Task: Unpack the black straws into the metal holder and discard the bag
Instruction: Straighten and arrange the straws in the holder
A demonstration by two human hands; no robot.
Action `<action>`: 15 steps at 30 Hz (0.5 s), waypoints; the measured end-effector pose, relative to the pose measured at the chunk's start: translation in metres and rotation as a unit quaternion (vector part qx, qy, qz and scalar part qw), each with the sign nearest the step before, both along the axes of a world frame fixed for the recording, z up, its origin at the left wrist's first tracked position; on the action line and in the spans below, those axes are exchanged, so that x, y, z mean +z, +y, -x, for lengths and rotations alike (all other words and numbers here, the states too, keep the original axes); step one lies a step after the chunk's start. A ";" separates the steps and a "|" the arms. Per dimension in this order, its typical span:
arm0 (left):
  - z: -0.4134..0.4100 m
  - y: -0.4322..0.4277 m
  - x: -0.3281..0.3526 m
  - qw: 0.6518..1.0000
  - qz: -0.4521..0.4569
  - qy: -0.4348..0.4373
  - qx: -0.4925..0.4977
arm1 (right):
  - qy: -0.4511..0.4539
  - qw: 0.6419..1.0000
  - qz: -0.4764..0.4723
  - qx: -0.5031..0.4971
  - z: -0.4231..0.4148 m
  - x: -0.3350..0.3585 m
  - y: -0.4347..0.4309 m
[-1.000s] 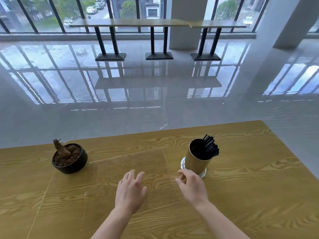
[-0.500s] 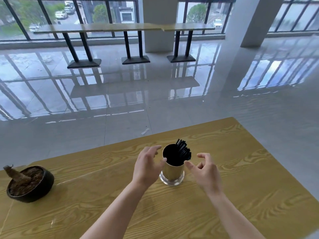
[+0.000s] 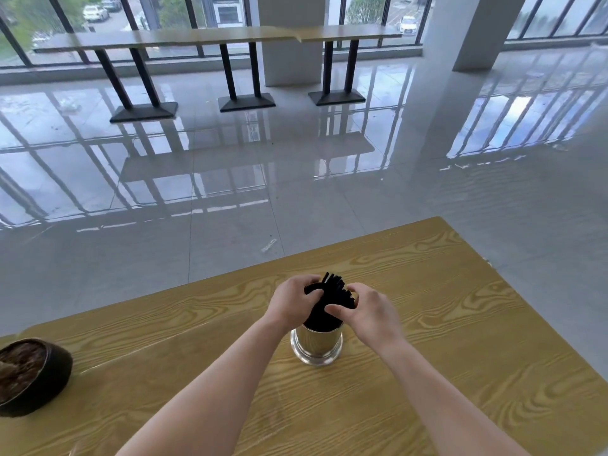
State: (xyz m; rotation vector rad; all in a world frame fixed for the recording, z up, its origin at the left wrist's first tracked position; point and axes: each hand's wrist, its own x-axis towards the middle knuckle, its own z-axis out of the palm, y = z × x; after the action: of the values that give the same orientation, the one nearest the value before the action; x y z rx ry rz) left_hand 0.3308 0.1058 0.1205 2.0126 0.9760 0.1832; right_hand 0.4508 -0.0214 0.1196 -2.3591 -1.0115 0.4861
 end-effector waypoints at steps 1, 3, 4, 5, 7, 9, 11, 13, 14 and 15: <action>0.000 -0.001 -0.001 1.000 0.001 -0.016 0.003 | 0.000 1.000 -0.005 0.006 -0.002 0.000 0.003; -0.001 0.000 0.000 0.999 0.005 -0.044 0.017 | 0.006 1.000 -0.019 0.020 -0.006 0.000 0.010; -0.001 0.000 0.001 0.998 0.006 -0.052 0.022 | 0.007 0.999 -0.024 0.029 -0.007 0.002 0.014; -0.002 0.001 0.002 0.998 0.006 -0.056 0.024 | 0.011 0.999 -0.028 0.038 -0.008 0.003 0.018; -0.001 0.003 0.003 0.997 0.011 -0.064 0.033 | 0.036 0.997 -0.028 0.055 -0.011 0.008 0.026; 0.001 0.006 0.004 0.996 0.016 -0.071 0.052 | 0.072 0.995 -0.016 0.071 -0.015 0.015 0.035; 0.005 0.008 0.003 0.994 0.025 -0.078 0.071 | 0.090 0.991 0.000 0.098 -0.018 0.022 0.044; 0.011 0.009 0.003 0.992 0.038 -0.082 0.083 | 0.098 0.986 0.023 0.130 -0.020 0.028 0.054; 0.013 0.009 0.003 0.992 0.043 -0.083 0.086 | 0.102 0.984 0.037 0.141 -0.020 0.030 0.058; 0.016 0.008 0.003 0.991 0.047 -0.086 0.090 | 0.103 0.982 0.050 0.149 -0.020 0.032 0.062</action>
State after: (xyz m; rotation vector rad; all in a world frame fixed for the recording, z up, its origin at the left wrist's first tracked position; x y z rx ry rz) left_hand 0.3149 0.1137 0.1231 1.7911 1.0353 0.3955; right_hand 0.4708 0.0410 0.1512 -2.1930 -1.2721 0.8923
